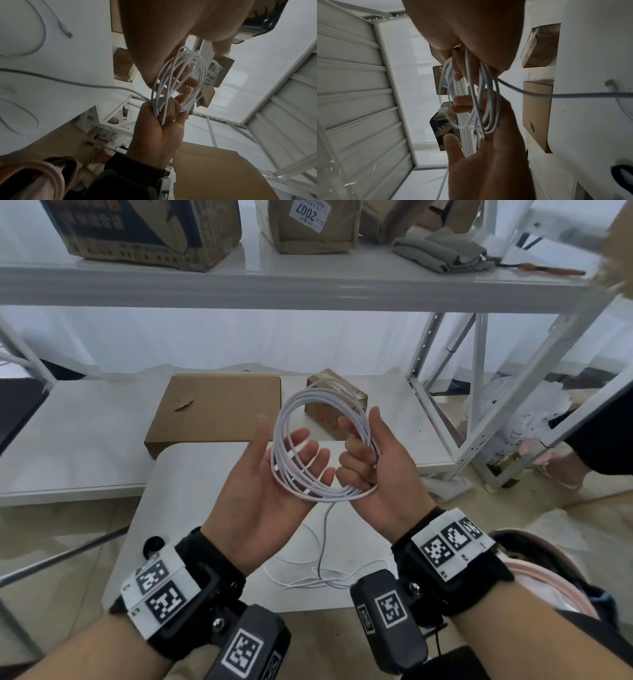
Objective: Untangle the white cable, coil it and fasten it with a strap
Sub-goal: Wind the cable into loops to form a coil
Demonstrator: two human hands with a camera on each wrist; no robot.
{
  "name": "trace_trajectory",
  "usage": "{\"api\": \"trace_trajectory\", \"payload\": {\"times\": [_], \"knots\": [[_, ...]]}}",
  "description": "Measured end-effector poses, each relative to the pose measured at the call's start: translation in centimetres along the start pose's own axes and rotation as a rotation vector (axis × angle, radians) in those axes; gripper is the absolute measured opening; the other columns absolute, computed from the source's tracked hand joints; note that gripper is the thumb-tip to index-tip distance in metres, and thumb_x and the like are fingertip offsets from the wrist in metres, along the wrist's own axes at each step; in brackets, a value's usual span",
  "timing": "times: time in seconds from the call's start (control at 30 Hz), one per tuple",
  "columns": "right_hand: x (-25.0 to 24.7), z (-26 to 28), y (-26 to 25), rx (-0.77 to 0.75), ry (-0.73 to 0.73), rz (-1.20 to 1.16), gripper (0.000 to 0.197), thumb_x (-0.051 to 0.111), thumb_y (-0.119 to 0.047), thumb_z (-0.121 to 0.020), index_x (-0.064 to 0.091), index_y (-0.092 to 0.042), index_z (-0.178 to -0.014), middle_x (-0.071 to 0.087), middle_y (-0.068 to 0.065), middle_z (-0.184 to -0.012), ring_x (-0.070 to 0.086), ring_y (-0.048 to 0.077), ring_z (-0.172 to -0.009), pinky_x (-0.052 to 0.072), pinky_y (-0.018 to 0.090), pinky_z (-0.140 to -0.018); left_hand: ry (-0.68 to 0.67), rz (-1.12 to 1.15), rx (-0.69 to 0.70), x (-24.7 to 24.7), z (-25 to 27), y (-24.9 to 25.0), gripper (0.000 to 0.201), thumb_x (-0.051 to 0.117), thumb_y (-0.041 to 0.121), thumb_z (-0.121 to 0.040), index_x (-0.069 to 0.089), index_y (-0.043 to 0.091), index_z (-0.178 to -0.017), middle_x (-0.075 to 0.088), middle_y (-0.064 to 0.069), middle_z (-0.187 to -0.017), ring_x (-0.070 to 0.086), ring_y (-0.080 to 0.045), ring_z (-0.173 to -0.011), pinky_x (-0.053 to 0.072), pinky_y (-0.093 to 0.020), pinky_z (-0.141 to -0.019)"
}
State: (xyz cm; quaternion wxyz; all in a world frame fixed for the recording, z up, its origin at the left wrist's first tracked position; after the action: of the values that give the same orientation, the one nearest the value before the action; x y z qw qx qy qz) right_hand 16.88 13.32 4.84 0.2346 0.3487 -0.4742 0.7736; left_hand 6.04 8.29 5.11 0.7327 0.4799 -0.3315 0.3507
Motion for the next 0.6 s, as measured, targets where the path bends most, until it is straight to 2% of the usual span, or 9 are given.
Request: {"api": "trace_trajectory", "payload": {"times": [0.1,0.13,0.2,0.27,0.3,0.37,0.43,0.53,0.6], "knots": [[0.1,0.0,0.3,-0.003,0.001,-0.047,0.049,0.044,-0.050,-0.100,0.063,-0.005,-0.098,0.025,-0.007,-0.052,0.021,0.004,-0.037,0.022,0.016,-0.035,0.013,-0.013,0.076,0.2,0.0,0.3,0.046,0.062,0.046,-0.089,0.062,0.009,-0.117,0.064,-0.005,-0.089,0.067,-0.019,-0.084,0.052,-0.037,-0.096],[0.2,0.0,0.5,0.010,-0.017,-0.068,0.051,0.042,-0.052,-0.100,0.062,-0.005,-0.099,0.027,-0.006,-0.051,0.023,0.004,-0.037,0.023,0.016,-0.036,0.027,-0.042,0.104,0.1,-0.1,0.4,0.038,0.062,0.038,-0.090,0.062,0.009,-0.115,0.062,-0.004,-0.084,0.065,-0.016,-0.077,0.054,-0.033,-0.091],[0.8,0.2,1.1,0.052,-0.075,-0.107,0.059,0.037,-0.057,-0.100,0.061,-0.004,-0.103,0.030,-0.004,-0.052,0.026,0.005,-0.039,0.025,0.017,-0.040,0.070,-0.060,0.142,-0.2,-0.3,0.6,0.022,0.057,0.025,-0.096,0.060,0.010,-0.112,0.053,0.000,-0.071,0.054,-0.009,-0.060,0.055,-0.024,-0.069],[1.6,0.7,1.6,0.097,-0.149,-0.141,0.068,0.033,-0.065,-0.097,0.059,-0.002,-0.108,0.033,-0.002,-0.055,0.029,0.008,-0.043,0.027,0.020,-0.046,0.111,0.026,0.118,-0.6,-0.6,0.7,0.015,0.047,0.021,-0.103,0.057,0.010,-0.106,0.038,0.004,-0.062,0.034,-0.006,-0.048,0.039,-0.016,-0.049],[2.0,1.0,1.9,0.114,-0.186,-0.161,0.072,0.032,-0.068,-0.095,0.057,-0.003,-0.111,0.034,-0.001,-0.057,0.031,0.009,-0.046,0.028,0.021,-0.049,0.127,0.092,0.095,-0.9,-0.7,0.8,0.015,0.045,0.020,-0.103,0.055,0.010,-0.101,0.031,0.005,-0.059,0.027,-0.006,-0.046,0.029,-0.015,-0.044],[2.9,1.6,2.4,0.133,-0.247,-0.198,0.077,0.032,-0.073,-0.092,0.053,-0.004,-0.119,0.038,0.001,-0.061,0.037,0.011,-0.051,0.035,0.023,-0.053,0.144,0.197,0.075,-1.4,-0.9,0.8,0.011,0.047,0.015,-0.099,0.053,0.010,-0.090,0.022,0.007,-0.057,0.019,-0.007,-0.042,0.019,-0.016,-0.041],[3.5,1.9,2.8,0.137,-0.294,-0.224,0.082,0.036,-0.076,-0.089,0.047,-0.005,-0.129,0.042,0.002,-0.066,0.043,0.013,-0.058,0.042,0.025,-0.059,0.144,0.259,0.080,-1.8,-1.0,0.7,0.010,0.051,0.011,-0.089,0.049,0.012,-0.080,0.018,0.007,-0.055,0.017,-0.009,-0.040,0.017,-0.018,-0.042],[4.0,2.2,3.0,0.136,-0.350,-0.260,0.089,0.047,-0.076,-0.083,0.044,-0.005,-0.136,0.048,0.003,-0.074,0.049,0.014,-0.066,0.044,0.027,-0.071,0.142,0.292,0.086,-1.8,-0.9,0.7,0.022,0.048,0.010,-0.087,0.036,0.020,-0.071,0.017,0.007,-0.050,0.017,-0.010,-0.037,0.024,-0.013,-0.055],[4.3,2.4,2.9,0.136,-0.388,-0.282,0.093,0.056,-0.073,-0.079,0.041,-0.005,-0.141,0.052,0.003,-0.079,0.053,0.014,-0.071,0.045,0.028,-0.079,0.109,0.327,0.078,-1.4,-0.8,0.7,0.030,0.047,0.011,-0.087,0.026,0.026,-0.072,0.018,0.006,-0.048,0.019,-0.010,-0.035,0.035,-0.013,-0.052]]}}
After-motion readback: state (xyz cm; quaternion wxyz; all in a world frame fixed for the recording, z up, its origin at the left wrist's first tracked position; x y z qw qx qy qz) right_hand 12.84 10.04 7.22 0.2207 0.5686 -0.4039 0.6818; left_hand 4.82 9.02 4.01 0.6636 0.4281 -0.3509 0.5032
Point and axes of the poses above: each hand's wrist, its own z-axis away from the middle knuckle, its own x-axis out of the palm, y = z × x, the point moved 8 cm from there along -z, towards the middle knuckle
